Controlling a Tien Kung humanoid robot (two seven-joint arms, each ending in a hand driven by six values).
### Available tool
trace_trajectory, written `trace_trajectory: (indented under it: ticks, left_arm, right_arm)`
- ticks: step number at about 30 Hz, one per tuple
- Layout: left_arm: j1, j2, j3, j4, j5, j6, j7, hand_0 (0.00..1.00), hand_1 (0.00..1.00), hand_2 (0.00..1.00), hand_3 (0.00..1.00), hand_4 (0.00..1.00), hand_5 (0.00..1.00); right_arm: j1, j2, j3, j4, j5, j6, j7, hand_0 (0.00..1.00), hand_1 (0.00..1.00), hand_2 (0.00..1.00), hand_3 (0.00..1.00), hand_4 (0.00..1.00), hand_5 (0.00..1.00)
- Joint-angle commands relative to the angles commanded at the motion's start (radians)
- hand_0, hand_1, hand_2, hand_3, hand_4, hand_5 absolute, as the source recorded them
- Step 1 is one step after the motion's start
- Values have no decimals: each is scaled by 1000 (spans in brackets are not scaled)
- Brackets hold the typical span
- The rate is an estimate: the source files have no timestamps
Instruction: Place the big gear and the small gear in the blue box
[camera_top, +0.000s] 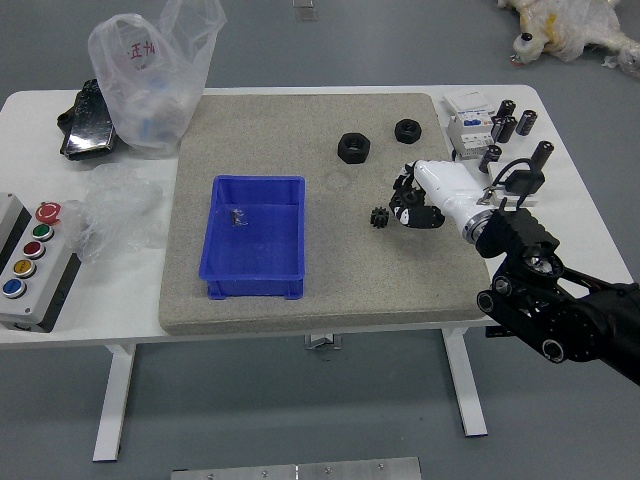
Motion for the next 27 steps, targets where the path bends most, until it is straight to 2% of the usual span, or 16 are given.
trace_trajectory:
  ticks: [3, 7, 9, 10, 15, 16, 21, 22, 27]
  left_arm:
    - [1, 0, -4, 0, 4, -1, 2, 664, 557, 530, 649, 725, 361]
    - [1, 1, -8, -1, 10, -2, 4, 664, 557, 530, 650, 725, 361]
    - [0, 1, -9, -1, 12, -3, 4, 664, 557, 530, 650, 725, 361]
    - [0, 1, -9, -1, 13, -4, 4, 664, 557, 530, 649, 726, 363]
    - [-1, 1, -11, -3, 16, -6, 6, 664, 557, 530, 649, 726, 363]
    - [0, 2, -12, -3, 17, -6, 7, 664, 557, 530, 649, 726, 364]
    - [1, 2, -19, -4, 25, -8, 11, 664, 557, 530, 649, 726, 364]
    - [1, 2, -20, -4, 26, -8, 12, 664, 557, 530, 648, 726, 364]
    - [0, 1, -20, -5, 26, -10, 13, 664, 557, 530, 648, 726, 364]
  right_arm:
    - [21, 12, -26, 45, -17, 5, -10, 334, 405, 337, 374, 75, 2]
    - [63, 53, -85, 114, -48, 19, -27, 347, 420, 341, 380, 91, 2]
    - [85, 89, -123, 120, -61, 25, -32, 347, 420, 341, 380, 91, 2]
    - [92, 102, -136, 118, -65, 27, -32, 376, 481, 449, 423, 87, 2]
    - [116, 156, -196, 88, -76, 45, -38, 376, 481, 449, 423, 87, 2]
    - [118, 161, -205, 83, -75, 53, -41, 439, 676, 700, 644, 256, 195]
    - [117, 177, -233, 63, -77, 91, -68, 439, 676, 700, 644, 256, 195]
    - [117, 179, -234, 61, -76, 92, -71, 520, 814, 890, 909, 672, 288]
    - [118, 179, -231, 69, -59, 83, -71, 520, 814, 890, 909, 672, 288]
